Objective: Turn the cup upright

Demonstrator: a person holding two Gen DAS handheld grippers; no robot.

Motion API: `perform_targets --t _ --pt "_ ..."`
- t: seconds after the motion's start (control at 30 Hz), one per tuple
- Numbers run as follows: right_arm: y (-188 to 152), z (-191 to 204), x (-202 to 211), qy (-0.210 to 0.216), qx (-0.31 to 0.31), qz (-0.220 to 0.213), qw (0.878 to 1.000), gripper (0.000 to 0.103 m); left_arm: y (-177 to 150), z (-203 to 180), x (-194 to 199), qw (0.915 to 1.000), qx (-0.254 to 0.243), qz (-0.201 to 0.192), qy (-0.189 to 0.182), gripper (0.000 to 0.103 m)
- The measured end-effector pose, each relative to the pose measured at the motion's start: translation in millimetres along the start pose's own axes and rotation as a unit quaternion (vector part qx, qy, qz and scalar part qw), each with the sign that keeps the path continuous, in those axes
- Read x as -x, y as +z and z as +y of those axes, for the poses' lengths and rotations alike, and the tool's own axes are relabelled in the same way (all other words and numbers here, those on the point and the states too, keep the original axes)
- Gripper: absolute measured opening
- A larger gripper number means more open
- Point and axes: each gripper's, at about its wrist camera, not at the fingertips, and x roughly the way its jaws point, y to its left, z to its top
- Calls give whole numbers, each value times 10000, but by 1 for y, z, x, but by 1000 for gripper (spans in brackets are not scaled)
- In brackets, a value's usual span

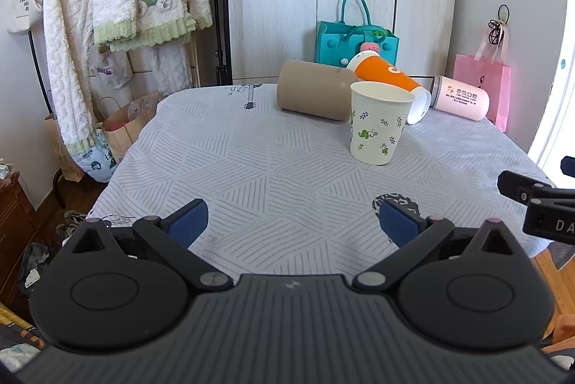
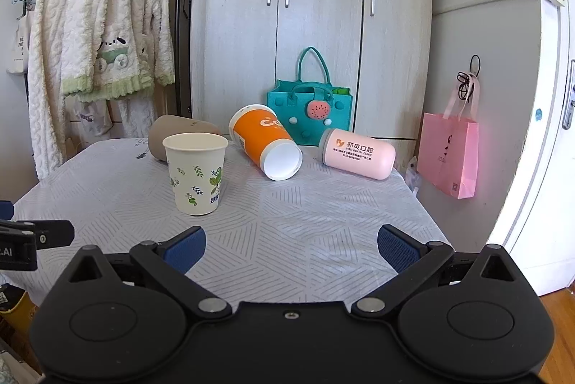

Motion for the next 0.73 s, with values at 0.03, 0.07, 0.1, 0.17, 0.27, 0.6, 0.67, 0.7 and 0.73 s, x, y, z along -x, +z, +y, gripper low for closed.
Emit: perform_targets --t 0.03,0.07,0.1,0.17,0.27,0.6,0.67,0.7,0.73 --pt "0 0 0 -15 -6 9 10000 103 0 -1 0 10000 -15 -5 5 103" --pt "-1 0 -1 -26 -6 19 10000 103 0 -1 0 10000 -26 0 -6 103" --pt "-2 0 -1 -36 -6 26 10000 103 0 -1 -1 10000 -7 14 -25 103" --pt "-3 1 0 -42 13 32 10000 103 0 0 -2 10000 67 25 -61 103" --pt "-4 1 0 -56 38 42 10000 103 0 2 -4 9999 96 47 -31 103" --pt "-4 1 0 -72 29 31 10000 103 0 2 -2 9999 74 -18 88 103" --pt "-4 1 0 -60 32 2 10000 103 0 2 -2 9999 98 -12 80 103" --pt "-5 2 1 -46 38 -25 10000 103 0 2 -2 9999 111 -10 72 103" --pt "-5 2 1 -40 44 -30 10000 103 0 2 -2 9999 116 -3 67 103"
